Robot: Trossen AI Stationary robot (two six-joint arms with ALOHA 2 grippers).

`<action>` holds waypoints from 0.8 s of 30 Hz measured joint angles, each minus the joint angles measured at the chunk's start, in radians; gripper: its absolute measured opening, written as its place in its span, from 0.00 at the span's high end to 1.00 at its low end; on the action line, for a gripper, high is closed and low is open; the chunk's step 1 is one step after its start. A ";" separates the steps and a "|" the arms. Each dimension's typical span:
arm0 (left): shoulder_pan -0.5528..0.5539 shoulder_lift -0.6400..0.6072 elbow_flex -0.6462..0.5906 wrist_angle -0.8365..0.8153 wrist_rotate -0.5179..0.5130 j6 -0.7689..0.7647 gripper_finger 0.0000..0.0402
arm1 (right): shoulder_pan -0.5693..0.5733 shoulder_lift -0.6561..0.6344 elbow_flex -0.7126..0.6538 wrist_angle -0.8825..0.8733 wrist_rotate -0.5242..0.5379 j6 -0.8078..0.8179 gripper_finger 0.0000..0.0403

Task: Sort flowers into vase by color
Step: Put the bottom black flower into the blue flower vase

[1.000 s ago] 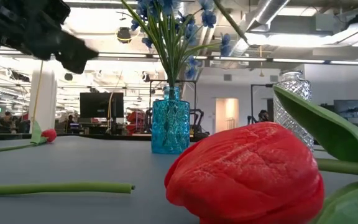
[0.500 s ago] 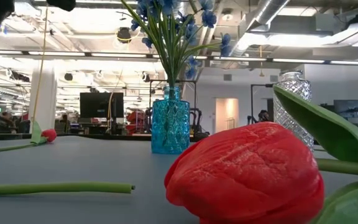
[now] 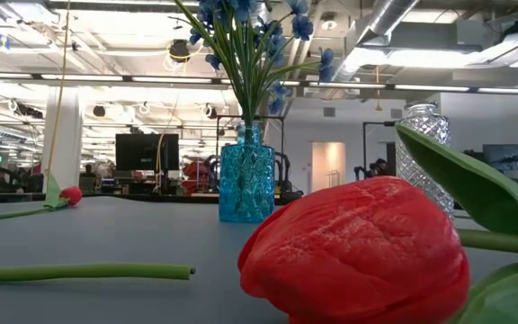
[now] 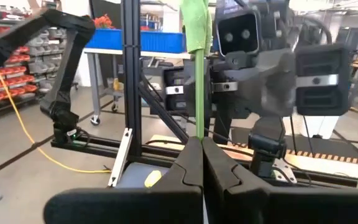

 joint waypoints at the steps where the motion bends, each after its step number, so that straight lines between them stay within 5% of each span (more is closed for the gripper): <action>1: 0.000 0.022 0.031 -0.027 -0.032 0.008 0.58 | 0.002 0.000 0.000 0.000 0.000 0.002 0.96; 8: 0.001 0.096 0.153 -0.118 -0.058 0.051 0.58 | 0.010 0.000 0.000 -0.002 0.000 0.002 0.96; 24: 0.002 0.097 0.161 -0.119 -0.016 -0.035 0.63 | -0.009 0.000 0.000 0.001 0.010 -0.017 0.95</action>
